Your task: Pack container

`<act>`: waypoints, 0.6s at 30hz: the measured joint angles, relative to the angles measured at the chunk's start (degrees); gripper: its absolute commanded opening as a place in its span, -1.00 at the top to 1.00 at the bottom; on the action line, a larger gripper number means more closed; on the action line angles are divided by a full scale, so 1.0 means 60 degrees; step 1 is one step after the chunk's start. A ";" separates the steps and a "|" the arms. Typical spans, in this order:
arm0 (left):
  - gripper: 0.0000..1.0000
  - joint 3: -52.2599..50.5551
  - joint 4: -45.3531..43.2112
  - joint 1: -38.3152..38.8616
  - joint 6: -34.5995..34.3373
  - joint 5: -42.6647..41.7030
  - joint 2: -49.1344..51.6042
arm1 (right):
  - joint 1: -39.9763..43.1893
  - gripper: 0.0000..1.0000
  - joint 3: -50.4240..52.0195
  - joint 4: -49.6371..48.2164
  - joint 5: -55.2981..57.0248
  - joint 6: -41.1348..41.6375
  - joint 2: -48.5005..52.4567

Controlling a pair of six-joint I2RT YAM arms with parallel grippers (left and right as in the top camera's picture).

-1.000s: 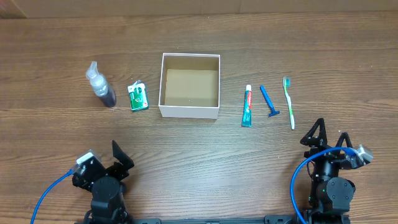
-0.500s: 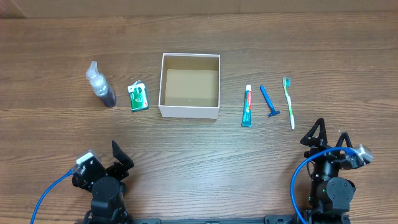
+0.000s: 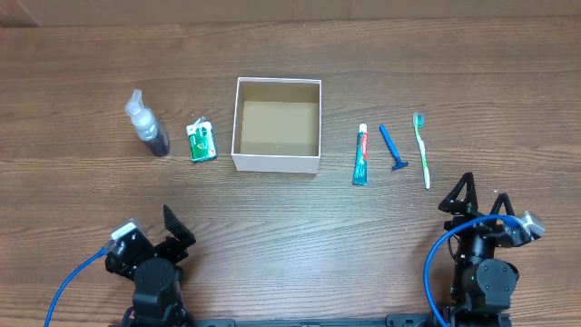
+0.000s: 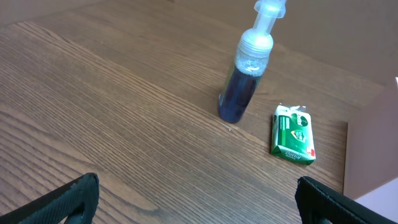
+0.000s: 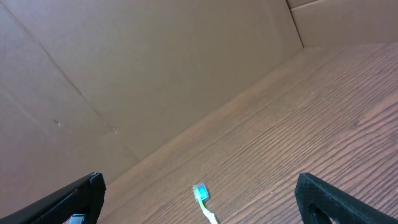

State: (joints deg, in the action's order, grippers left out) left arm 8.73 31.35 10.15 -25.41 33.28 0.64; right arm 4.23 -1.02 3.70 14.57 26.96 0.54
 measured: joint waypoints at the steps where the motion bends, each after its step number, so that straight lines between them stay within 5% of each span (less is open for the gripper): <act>1: -1.00 0.0000 0.0000 0.0000 0.0000 0.0000 0.0000 | 0.0000 -1.00 0.0000 0.0000 0.0004 0.0007 0.0000; 8: -1.00 0.0000 -0.0550 0.0000 -0.0051 -0.0069 0.0000 | 0.0000 -1.00 0.0000 -0.0098 -0.0346 0.0291 0.0000; 18: -1.00 0.0000 -0.0739 0.0000 -0.0346 -0.2419 0.0000 | 0.0000 -1.00 0.0000 0.0164 -0.2889 0.0503 0.0029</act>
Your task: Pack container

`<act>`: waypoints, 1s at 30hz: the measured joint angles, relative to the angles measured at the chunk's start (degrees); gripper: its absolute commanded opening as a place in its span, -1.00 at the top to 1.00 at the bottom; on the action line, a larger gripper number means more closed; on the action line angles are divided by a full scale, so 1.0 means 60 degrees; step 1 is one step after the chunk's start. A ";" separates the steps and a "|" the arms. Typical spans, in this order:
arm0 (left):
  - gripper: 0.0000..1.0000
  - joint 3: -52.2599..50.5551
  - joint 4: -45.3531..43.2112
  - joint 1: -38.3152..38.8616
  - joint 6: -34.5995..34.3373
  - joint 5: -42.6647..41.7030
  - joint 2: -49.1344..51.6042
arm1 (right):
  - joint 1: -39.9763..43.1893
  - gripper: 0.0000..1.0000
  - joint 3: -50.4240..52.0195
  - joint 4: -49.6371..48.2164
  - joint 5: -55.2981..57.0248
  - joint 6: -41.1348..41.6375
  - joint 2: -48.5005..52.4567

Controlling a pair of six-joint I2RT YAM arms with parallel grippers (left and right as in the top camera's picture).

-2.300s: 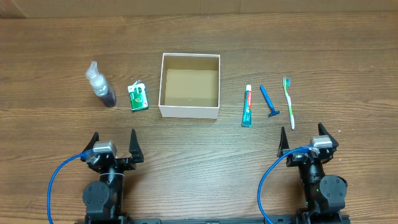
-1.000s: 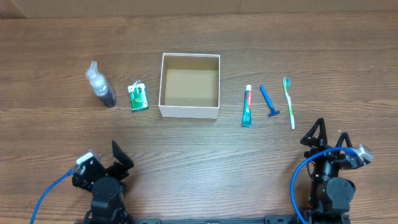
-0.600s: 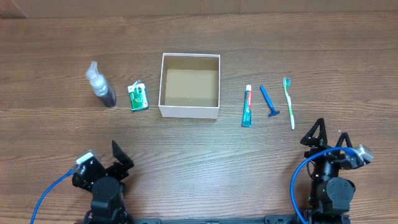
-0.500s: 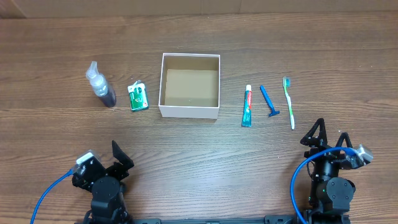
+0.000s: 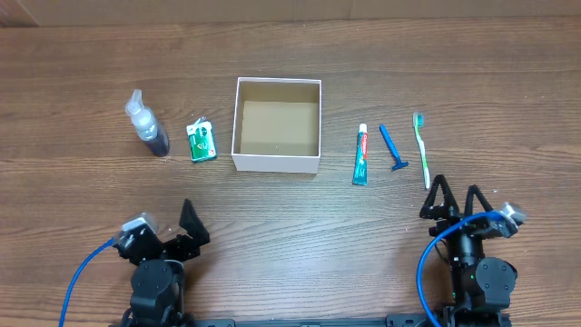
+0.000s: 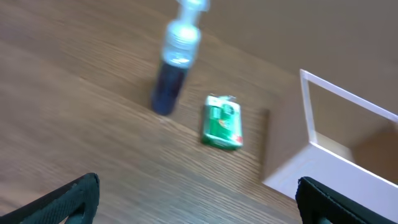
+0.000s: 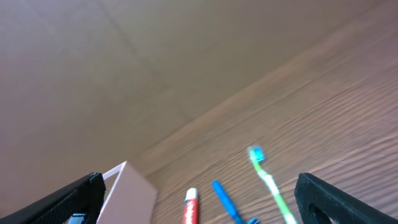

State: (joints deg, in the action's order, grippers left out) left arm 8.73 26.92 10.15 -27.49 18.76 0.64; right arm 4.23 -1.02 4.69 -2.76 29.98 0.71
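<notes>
The white open box [image 5: 276, 163] stands at the table's middle. Left of it lie a green packet [image 5: 201, 142] and a dark spray bottle [image 5: 148, 127]; both also show in the left wrist view, the packet [image 6: 222, 121] and the bottle [image 6: 171, 73] beside the box [image 6: 323, 168]. Right of the box lie a toothpaste tube [image 5: 361, 155], a blue razor [image 5: 392, 148] and a green toothbrush [image 5: 421, 148]. My left gripper [image 5: 177, 238] is open near the front edge, well short of the packet. My right gripper [image 5: 454, 200] is open just in front of the toothbrush's handle end, holding nothing.
Bare wooden table lies between both grippers and the objects. A brown cardboard wall [image 7: 124, 74] stands behind the table. Blue cables trail from both arms at the front edge.
Both grippers have turned toward the centre. The left wrist view now takes in the box beside bottle and packet; the right wrist view now shows toothpaste, razor, toothbrush and a box corner. Both stay open.
</notes>
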 measured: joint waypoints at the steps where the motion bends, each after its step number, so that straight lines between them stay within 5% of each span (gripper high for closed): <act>1: -1.00 0.0000 -0.0015 0.0000 0.0055 -0.0248 0.0000 | 0.0000 -1.00 0.0000 0.0000 -0.0386 0.0000 0.0007; 9: -1.00 0.2342 0.0543 0.0000 0.0973 -0.1486 0.1486 | 0.0000 -1.00 -0.1759 0.2025 -0.2211 -0.0801 0.1694; 20: -1.00 0.9890 0.3876 0.0000 0.1621 -0.2095 0.9187 | 0.0000 -1.00 -1.2032 0.9424 -0.1665 -0.2681 0.9901; 30: -1.00 1.1285 0.5384 -0.0849 0.2572 -0.2211 1.0488 | 0.0000 -1.00 -1.3118 1.0619 -0.1457 -0.2885 1.2597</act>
State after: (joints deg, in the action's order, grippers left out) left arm 76.44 59.22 5.06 -12.05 5.50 63.57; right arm 4.23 -79.72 68.40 -11.51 12.67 76.29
